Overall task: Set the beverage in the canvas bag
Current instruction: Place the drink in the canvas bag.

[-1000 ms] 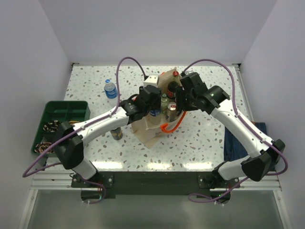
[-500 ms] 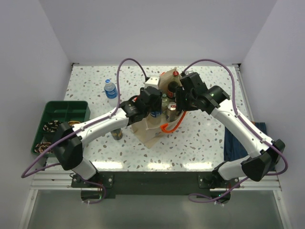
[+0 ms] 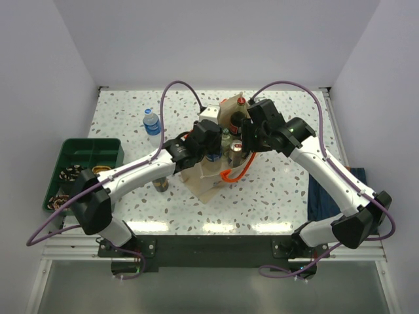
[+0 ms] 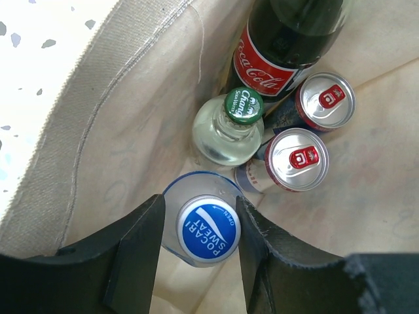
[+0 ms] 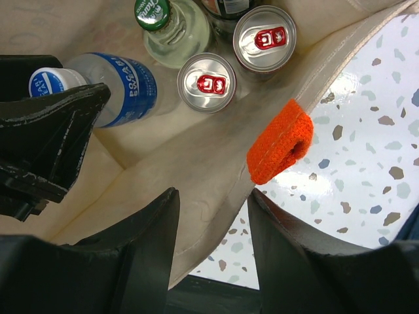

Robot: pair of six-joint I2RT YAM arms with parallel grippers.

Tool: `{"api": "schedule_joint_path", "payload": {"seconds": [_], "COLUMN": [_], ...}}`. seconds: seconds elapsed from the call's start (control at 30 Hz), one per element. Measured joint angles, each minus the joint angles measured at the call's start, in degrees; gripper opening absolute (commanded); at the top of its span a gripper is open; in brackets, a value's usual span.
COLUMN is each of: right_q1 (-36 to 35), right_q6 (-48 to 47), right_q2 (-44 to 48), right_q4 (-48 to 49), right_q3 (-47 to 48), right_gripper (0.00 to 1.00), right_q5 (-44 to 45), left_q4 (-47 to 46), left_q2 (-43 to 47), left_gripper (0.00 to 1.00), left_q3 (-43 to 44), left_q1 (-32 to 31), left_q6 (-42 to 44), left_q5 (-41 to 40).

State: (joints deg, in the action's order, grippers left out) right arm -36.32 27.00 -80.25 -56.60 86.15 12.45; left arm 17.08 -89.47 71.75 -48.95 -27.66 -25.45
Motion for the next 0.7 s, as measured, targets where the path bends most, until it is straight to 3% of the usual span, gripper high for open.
{"api": "schedule_joint_path", "payload": {"seconds": [0.03,0.13,0.17,0.27,0.7], "right_q1": [0.0,0.0,0.0,0.0,0.0], "right_q6": [0.0,0.0,0.0,0.0,0.3], "right_q2": [0.0,0.0,0.0,0.0,0.0], "right_q4": [0.0,0.0,0.0,0.0,0.0], "right_q3": [0.0,0.0,0.0,0.0,0.0], "right_gripper": [0.50,0.50,0.50,0.50,0.50], "right_q5": [0.0,0.0,0.0,0.0,0.0], "left_q4": [0.0,0.0,-0.2,-0.2,-0.2], "left_q2": [0.0,0.0,0.1,0.2,0.2], "left_gripper": [0.49,0.27,0.14,0.00,0.00], "left_q3": [0.0,0.0,0.0,0.0,0.0], "left_q1": [0.0,0.0,0.0,0.0,-0.8], "left_q6": [0.1,0.5,1.2,1.8,2.2], "left_q5": [0.1,0.3,0.0,0.1,-1.2]}}
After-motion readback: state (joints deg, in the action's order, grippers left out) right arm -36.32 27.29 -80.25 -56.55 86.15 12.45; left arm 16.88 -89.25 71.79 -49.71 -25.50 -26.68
